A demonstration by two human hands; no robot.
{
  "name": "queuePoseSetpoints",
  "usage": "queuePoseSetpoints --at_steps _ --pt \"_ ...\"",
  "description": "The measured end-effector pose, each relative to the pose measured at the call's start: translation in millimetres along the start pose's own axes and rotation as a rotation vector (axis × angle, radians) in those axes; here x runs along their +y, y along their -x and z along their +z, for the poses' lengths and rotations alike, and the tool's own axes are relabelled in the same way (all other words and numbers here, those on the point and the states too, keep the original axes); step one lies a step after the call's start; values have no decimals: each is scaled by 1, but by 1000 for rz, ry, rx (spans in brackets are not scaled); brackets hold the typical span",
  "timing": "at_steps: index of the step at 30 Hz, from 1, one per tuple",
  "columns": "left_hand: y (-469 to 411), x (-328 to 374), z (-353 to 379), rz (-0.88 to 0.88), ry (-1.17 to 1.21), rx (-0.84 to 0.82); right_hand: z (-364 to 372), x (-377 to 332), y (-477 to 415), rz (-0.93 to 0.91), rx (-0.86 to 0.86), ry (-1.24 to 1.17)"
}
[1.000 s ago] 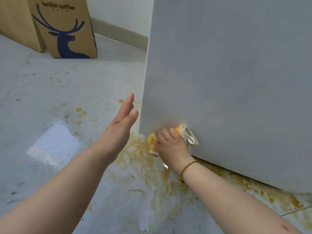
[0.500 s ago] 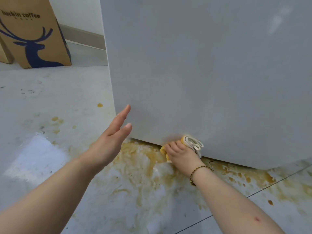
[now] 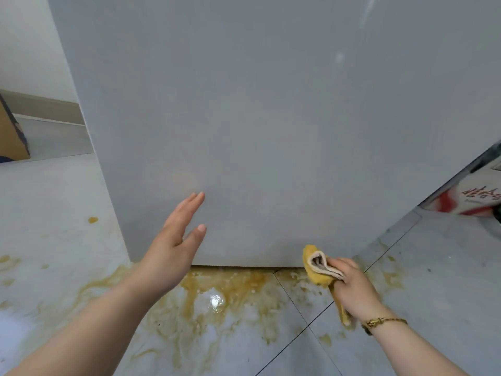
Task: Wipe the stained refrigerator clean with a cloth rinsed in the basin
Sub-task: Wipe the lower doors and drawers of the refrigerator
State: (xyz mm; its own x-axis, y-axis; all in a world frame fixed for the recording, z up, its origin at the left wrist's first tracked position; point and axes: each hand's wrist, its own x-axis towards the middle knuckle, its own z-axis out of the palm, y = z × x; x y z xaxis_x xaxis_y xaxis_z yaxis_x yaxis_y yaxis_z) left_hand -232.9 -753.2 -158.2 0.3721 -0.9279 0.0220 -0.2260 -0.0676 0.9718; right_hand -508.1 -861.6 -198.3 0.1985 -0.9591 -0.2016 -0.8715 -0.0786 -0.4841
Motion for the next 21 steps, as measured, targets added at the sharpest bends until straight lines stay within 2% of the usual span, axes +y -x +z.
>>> queuePoseSetpoints --at_steps 3,5,8,11,14,17,21 --pt "-10 30 2 149 -78 8 -38 -22 33 163 21 -503" --pt "-13 53 1 222 -121 27 -66 -34 55 253 33 -746" --pt "-8 91 -11 335 -185 -8 -111 -47 82 348 73 -953" --pt "-9 126 -29 438 -229 54 -147 -67 90 307 57 -1156" --pt "-10 152 -25 420 -221 171 -166 -75 83 168 4 -1193" --pt "-6 167 12 480 -268 198 -177 -59 66 127 111 -1150" --pt "-12 186 84 664 -401 251 -205 -16 36 86 222 -1152"
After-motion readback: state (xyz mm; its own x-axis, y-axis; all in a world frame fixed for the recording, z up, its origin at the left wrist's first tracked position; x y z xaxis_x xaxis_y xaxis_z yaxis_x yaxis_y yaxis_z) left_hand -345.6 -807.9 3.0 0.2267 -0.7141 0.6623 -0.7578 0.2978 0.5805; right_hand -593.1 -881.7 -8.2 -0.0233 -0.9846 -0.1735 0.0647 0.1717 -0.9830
